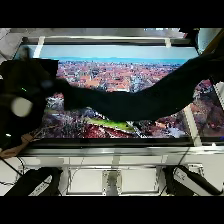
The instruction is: Fold the clothes and pants, and hang the long-sleeved shirts on hangers.
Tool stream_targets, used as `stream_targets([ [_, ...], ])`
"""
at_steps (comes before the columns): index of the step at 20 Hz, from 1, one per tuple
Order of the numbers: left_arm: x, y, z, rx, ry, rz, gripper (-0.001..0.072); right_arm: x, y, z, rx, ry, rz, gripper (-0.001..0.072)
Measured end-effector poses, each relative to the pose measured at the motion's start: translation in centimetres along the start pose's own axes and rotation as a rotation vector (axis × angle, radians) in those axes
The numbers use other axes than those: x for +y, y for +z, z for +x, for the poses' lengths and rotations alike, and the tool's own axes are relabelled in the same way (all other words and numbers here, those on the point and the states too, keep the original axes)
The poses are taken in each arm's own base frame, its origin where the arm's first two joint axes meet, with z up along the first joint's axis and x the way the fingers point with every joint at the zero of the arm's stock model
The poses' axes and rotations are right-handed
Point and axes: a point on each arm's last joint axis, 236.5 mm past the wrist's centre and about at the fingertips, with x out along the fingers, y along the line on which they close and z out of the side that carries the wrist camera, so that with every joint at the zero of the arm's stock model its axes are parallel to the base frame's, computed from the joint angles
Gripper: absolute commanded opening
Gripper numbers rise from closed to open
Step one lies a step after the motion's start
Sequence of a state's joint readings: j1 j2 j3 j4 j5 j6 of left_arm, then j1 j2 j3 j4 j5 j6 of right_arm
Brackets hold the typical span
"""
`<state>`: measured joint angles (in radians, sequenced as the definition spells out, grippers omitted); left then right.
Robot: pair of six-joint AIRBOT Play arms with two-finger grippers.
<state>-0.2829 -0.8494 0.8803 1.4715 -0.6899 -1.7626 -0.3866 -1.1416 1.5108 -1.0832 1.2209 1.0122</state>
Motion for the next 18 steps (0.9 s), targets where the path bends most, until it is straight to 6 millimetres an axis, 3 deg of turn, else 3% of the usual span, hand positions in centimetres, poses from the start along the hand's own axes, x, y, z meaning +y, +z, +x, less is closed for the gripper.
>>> stream_targets([
  [2,0.1,-6.3,1.8,0.141,0.004,0.004,0.0017,-1.4,-2.6,4.8,0.106,0.046,0.098,0.0058],
  [5,0.5,-11.2,2.7,0.243,0.016,-0.015,0.0019,-2.6,-5.8,11.3,0.204,0.110,0.261,0.0080],
  [6,0.6,-12.0,2.8,0.257,0.018,-0.021,0.0178,-2.8,-6.6,13.1,0.218,0.129,0.313,0.0248],
  [7,0.6,-12.6,2.9,0.269,0.020,-0.025,0.0519,-2.9,-7.1,14.6,0.227,0.145,0.356,0.0477],
  [8,0.5,-12.8,2.9,0.274,0.016,-0.034,0.0685,-3.0,-7.6,15.7,0.231,0.157,0.392,0.0519],
  [9,0.4,-12.5,2.9,0.263,0.012,-0.044,0.0685,-3.0,-7.7,16.5,0.232,0.166,0.417,0.0519],
  [10,0.3,-11.5,2.9,0.239,0.010,-0.053,0.0685,-3.2,-7.7,16.8,0.229,0.169,0.433,0.0519],
  [12,0.8,-7.7,2.4,0.149,0.022,-0.052,0.0685,-3.6,-6.9,16.3,0.214,0.172,0.442,0.0518],
  [15,3.7,-1.3,0.8,0.002,0.088,-0.095,0.0683,-5.9,-5.4,12.5,0.196,0.109,0.396,0.0518],
  [17,7.1,0.2,-0.1,-0.022,0.164,-0.167,0.0683,-8.0,-5.8,9.0,0.213,0.040,0.377,0.0519],
  [18,8.9,-0.4,-0.1,0.011,0.208,-0.205,0.0683,-8.9,-6.5,7.2,0.232,0.010,0.380,0.0520],
])
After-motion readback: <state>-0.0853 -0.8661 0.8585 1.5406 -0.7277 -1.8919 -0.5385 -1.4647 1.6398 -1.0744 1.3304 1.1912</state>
